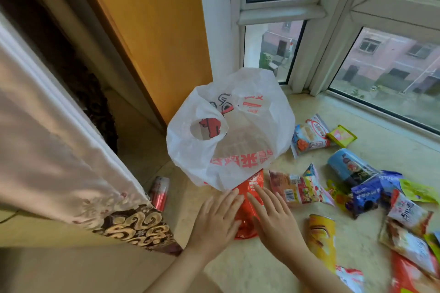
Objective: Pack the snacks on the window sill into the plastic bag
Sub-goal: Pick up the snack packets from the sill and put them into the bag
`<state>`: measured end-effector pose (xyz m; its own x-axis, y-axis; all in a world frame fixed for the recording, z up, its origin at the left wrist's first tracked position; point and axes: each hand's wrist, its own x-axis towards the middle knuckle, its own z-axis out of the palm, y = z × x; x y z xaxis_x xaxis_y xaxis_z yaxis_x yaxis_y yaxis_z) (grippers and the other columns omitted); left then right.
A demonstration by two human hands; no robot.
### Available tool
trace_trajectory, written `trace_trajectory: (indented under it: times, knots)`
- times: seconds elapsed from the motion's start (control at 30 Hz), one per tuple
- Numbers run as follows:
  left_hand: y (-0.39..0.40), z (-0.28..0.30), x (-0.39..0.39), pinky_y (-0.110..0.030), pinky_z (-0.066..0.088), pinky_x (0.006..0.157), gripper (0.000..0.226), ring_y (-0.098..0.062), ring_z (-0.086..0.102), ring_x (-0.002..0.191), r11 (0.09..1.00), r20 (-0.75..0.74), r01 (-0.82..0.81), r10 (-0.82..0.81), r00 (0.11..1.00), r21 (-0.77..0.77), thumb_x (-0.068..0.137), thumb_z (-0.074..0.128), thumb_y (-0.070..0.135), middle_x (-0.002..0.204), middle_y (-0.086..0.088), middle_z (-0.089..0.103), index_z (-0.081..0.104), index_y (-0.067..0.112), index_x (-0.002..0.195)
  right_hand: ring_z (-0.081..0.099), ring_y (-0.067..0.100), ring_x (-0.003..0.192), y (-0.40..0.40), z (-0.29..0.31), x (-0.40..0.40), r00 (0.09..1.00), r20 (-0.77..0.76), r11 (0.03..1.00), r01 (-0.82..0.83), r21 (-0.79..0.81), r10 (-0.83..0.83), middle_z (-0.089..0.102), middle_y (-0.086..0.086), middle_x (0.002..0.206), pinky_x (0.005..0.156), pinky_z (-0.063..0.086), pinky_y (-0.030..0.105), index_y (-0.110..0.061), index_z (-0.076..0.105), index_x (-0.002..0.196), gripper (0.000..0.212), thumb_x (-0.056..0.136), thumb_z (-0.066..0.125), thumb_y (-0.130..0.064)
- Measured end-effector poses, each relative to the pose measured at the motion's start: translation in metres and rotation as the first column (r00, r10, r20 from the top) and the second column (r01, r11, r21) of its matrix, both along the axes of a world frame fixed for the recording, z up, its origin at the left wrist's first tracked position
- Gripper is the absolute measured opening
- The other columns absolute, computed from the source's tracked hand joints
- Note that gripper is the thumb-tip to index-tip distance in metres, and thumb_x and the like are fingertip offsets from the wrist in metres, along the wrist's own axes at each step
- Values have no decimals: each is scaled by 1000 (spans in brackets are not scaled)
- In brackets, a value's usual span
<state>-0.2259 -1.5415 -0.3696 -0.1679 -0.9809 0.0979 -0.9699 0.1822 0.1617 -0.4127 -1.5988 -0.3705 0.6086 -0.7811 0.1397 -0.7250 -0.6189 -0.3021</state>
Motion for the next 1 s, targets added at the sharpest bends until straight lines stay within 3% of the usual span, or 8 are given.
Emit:
trace_trajectory:
  times: [0.13, 0.27, 0.37, 0.5, 0.63, 0.83, 0.9, 1.0]
  knots:
    - [-1, -46, -9, -36, 45, 100, 59, -12, 40, 137, 989, -37, -53, 59, 998, 139, 91, 44, 50, 152, 6, 38, 44, 24, 144, 51, 30, 126, 8, -44, -4, 996, -80, 998, 47, 50, -43, 48, 12, 142, 103, 32, 44, -15, 52, 134, 51, 86, 45, -31]
    - [-13, -87, -8, -37, 45, 100, 63, -13, 39, 137, 965, -51, -135, 150, 987, 223, 91, 41, 56, 153, 4, 36, 40, 26, 146, 52, 33, 123, 4, -73, 0, 971, -172, 971, 194, 139, -169, 51, 16, 138, 104, 31, 43, -12, 54, 133, 64, 82, 44, -50]
    - [-20, -107, -3, -38, 44, 102, 63, -14, 40, 135, 963, -66, -161, 179, 982, 215, 90, 42, 54, 152, 3, 39, 37, 27, 147, 55, 33, 120, 1, -90, 10, 951, -198, 940, 278, 198, -239, 50, 16, 139, 100, 43, 46, -16, 44, 140, 81, 75, 51, -63]
    - [-15, -124, 17, -39, 41, 105, 59, -17, 46, 130, 962, -44, -190, 203, 978, 197, 93, 40, 50, 147, 1, 45, 37, 26, 148, 59, 36, 111, -2, -102, 23, 933, -163, 905, 352, 238, -320, 53, 17, 135, 84, 52, 48, -20, 35, 143, 101, 59, 81, -51]
    - [-3, -137, 43, -40, 38, 106, 58, -18, 43, 134, 963, 17, -191, 191, 981, 191, 95, 36, 48, 148, -2, 43, 33, 26, 149, 62, 37, 103, 0, -100, 26, 928, -122, 899, 372, 231, -353, 57, 16, 129, 74, 54, 48, -21, 36, 143, 99, 59, 85, -41]
    - [-7, -133, 74, -39, 20, 110, 74, -21, 29, 139, 960, 70, -244, 236, 969, 139, 92, 37, 44, 153, -5, 34, -2, 26, 153, 65, 34, 95, 13, -94, 37, 938, -31, 911, 344, 226, -346, 61, 10, 124, 66, 52, 44, -26, 42, 137, 98, 52, 89, -36]
    - [-8, -133, 89, -42, 24, 108, 82, -24, 27, 141, 945, 103, -301, 289, 952, 126, 87, 44, 40, 157, -4, 22, -2, 25, 154, 65, 33, 93, 20, -95, 45, 942, -7, 916, 328, 229, -335, 62, 9, 122, 65, 51, 43, -28, 41, 136, 93, 54, 85, -38]
    - [-5, -136, 112, -46, 26, 111, 99, -29, 27, 143, 885, 156, -447, 427, 891, 129, 72, 72, 32, 157, -9, 24, 16, 23, 153, 66, 31, 92, 31, -96, 59, 944, 13, 918, 319, 235, -331, 63, 8, 121, 63, 50, 41, -29, 43, 134, 71, 67, 52, -48]
